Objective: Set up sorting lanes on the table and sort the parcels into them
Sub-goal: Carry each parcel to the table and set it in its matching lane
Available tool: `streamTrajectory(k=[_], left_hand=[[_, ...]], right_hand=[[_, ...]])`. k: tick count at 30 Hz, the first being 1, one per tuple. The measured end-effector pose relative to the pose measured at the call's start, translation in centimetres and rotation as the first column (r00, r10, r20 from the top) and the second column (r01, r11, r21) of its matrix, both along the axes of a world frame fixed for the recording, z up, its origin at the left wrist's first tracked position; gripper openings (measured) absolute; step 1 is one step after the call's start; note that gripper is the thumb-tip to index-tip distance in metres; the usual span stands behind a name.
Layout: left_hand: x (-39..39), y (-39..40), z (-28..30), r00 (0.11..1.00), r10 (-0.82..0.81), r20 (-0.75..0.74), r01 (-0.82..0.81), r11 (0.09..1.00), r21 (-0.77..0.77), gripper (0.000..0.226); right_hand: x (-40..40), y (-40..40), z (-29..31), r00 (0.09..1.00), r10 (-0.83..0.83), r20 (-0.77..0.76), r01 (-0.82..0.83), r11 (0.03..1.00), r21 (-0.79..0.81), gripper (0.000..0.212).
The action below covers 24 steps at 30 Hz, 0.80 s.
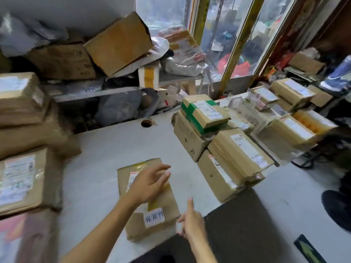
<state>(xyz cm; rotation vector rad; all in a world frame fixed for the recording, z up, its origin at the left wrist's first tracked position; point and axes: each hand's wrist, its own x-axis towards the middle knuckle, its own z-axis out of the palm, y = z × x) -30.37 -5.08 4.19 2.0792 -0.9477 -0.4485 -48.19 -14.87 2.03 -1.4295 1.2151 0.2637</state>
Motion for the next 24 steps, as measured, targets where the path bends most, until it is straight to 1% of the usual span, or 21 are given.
streamTrajectory(k=[1,2,3,4,5,6,7,8,9,10,11,12,13,14,15,17,20,21,22,23,24], left_hand=[[0.5,2.2,-1.0,0.982,0.180,0.065,-0.173,0.980,-0.096,0.053],[0.8,4.2,-2.1,0.940,0.331,0.078,-0.317,0.937,-0.148,0.054],[0.9,6.0,-2.9,0.890,0.455,0.030,-0.445,0.882,-0.157,0.058],[0.4,7.0,-3.4,0.841,0.538,-0.062,-0.541,0.833,-0.116,0.064],[0.0,7.9,-4.8,0.787,0.591,-0.177,-0.607,0.793,-0.052,0.072],[-0.6,8.4,-5.4,0.718,0.623,-0.311,-0.646,0.763,0.036,0.078],[-1.2,8.5,-6.3,0.608,0.628,-0.485,-0.677,0.729,0.095,0.083],[-1.8,8.3,-6.6,0.474,0.583,-0.660,-0.689,0.713,0.134,0.083],[-2.3,8.0,-6.6,0.357,0.500,-0.789,-0.696,0.706,0.132,0.083],[-2.9,7.5,-5.5,0.261,0.437,-0.860,-0.713,0.689,0.133,0.077],[-3.2,7.0,-4.4,0.220,0.397,-0.891,-0.727,0.675,0.121,0.070],[-3.5,6.8,-3.4,0.204,0.370,-0.907,-0.736,0.668,0.107,0.066],[-3.8,6.5,-2.4,0.195,0.340,-0.920,-0.735,0.672,0.092,0.065],[-4.2,6.4,-1.0,0.207,0.311,-0.928,-0.719,0.691,0.071,0.066],[-4.2,6.5,0.1,0.237,0.279,-0.931,-0.706,0.707,0.032,0.066],[-3.8,6.5,2.5,0.350,0.266,-0.898,-0.674,0.738,-0.044,0.063],[-3.3,5.3,6.4,0.493,0.159,-0.855,-0.586,0.787,-0.192,0.058],[-3.0,4.8,7.9,0.530,0.120,-0.840,-0.568,0.785,-0.246,0.055],[-2.9,4.3,9.0,0.547,0.073,-0.834,-0.572,0.761,-0.308,0.054],[-2.9,3.7,10.7,0.559,0.019,-0.829,-0.559,0.748,-0.359,0.061],[-3.0,3.1,12.0,0.564,-0.072,-0.823,-0.515,0.748,-0.418,0.077]], right_hand=[[0.8,-2.1,-0.7,0.996,-0.052,0.073,0.064,0.983,-0.173,0.079],[1.4,-3.9,-0.4,0.985,-0.074,0.156,0.108,0.969,-0.221,0.074],[2.6,-4.9,-0.1,0.978,-0.025,0.209,0.080,0.963,-0.258,0.070],[3.5,-5.1,-0.5,0.971,0.028,0.238,0.033,0.968,-0.248,0.069],[4.7,-5.0,-1.3,0.959,0.047,0.280,0.007,0.982,-0.191,0.071],[6.0,-4.8,-2.2,0.947,0.076,0.313,-0.048,0.994,-0.094,0.072],[7.1,-4.6,-2.8,0.927,0.124,0.353,-0.133,0.991,0.001,0.070],[8.0,-4.1,-2.8,0.906,0.165,0.390,-0.213,0.974,0.082,0.067],[8.5,-3.6,-2.9,0.891,0.159,0.426,-0.264,0.944,0.200,0.068],[8.9,-3.1,-3.0,0.889,0.116,0.443,-0.268,0.917,0.297,0.072],[9.1,-2.6,-3.0,0.889,0.072,0.453,-0.260,0.892,0.369,0.074],[9.2,-2.3,-2.8,0.890,0.026,0.455,-0.238,0.878,0.416,0.074],[8.9,-2.1,-2.3,0.879,-0.001,0.476,-0.232,0.873,0.430,0.074],[8.6,-2.0,-1.5,0.869,-0.017,0.494,-0.221,0.881,0.419,0.074],[8.1,-2.0,-0.6,0.855,-0.060,0.516,-0.191,0.887,0.420,0.075],[7.2,-1.7,1.4,0.821,-0.178,0.542,-0.124,0.872,0.474,0.077],[5.6,-1.5,5.8,0.683,-0.268,0.679,-0.087,0.894,0.440,0.076],[5.1,-1.6,7.8,0.635,-0.296,0.713,-0.068,0.898,0.434,0.076],[4.5,-1.8,9.7,0.606,-0.309,0.733,-0.057,0.902,0.428,0.077],[3.7,-2.2,12.0,0.569,-0.304,0.764,-0.024,0.923,0.385,0.081],[2.8,-2.8,13.6,0.549,-0.290,0.784,0.004,0.939,0.344,0.089]])
